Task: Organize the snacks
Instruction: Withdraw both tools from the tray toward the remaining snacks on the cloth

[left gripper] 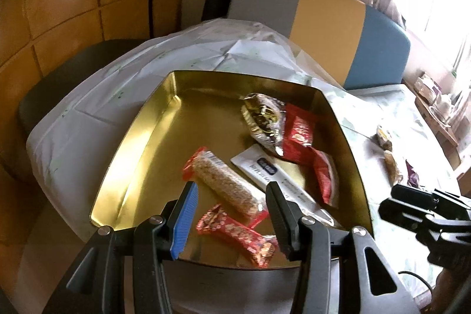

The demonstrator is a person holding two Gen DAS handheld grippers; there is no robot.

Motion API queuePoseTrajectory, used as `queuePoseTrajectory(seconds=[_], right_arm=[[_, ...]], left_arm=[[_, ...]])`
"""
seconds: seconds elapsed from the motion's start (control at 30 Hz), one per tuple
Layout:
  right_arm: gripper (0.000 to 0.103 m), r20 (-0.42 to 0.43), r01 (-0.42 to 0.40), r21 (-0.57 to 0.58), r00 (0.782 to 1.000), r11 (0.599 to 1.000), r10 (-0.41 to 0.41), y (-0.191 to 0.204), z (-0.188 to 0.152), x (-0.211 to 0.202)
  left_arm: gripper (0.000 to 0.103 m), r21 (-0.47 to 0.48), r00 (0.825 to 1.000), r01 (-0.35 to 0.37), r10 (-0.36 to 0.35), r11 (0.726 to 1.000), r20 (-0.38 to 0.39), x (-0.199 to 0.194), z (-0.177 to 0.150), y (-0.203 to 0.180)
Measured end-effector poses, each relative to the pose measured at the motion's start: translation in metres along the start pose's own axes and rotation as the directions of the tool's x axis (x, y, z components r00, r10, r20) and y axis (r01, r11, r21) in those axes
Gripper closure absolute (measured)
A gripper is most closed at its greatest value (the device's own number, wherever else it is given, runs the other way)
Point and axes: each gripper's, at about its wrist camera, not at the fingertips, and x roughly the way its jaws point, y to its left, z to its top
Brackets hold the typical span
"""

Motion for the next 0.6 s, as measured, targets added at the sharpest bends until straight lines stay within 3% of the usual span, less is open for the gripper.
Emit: queuePoseTrajectory(seconds=[0.27,0.47,0.6], right_arm=[[0.046,0.036,0.108,0.054,0.993,0.993,-0.110,-0.042,-0.017,-0.034],[0.045,0.024,0.205,0.109,0.978,0.973,-0.209,-0.087,-0.027,-0.051],[0.039,0.003,0.287,0.115,0.957,0.951,-0.290,-0.121,-0.033,-0.067]], left_arm=[[0.054,0.064,1.000,0.023,-0.023,0.998,0.002,-0.006,-0.003,-0.023],[0.054,0.111,0.999,0.040,-0.039,0.993,-0.009,-0.007,-0.005,-0.040],[0.054,0.142,0.999,0.051,-0.049,0.989,-0.016,-0.006,-0.005,-0.052]])
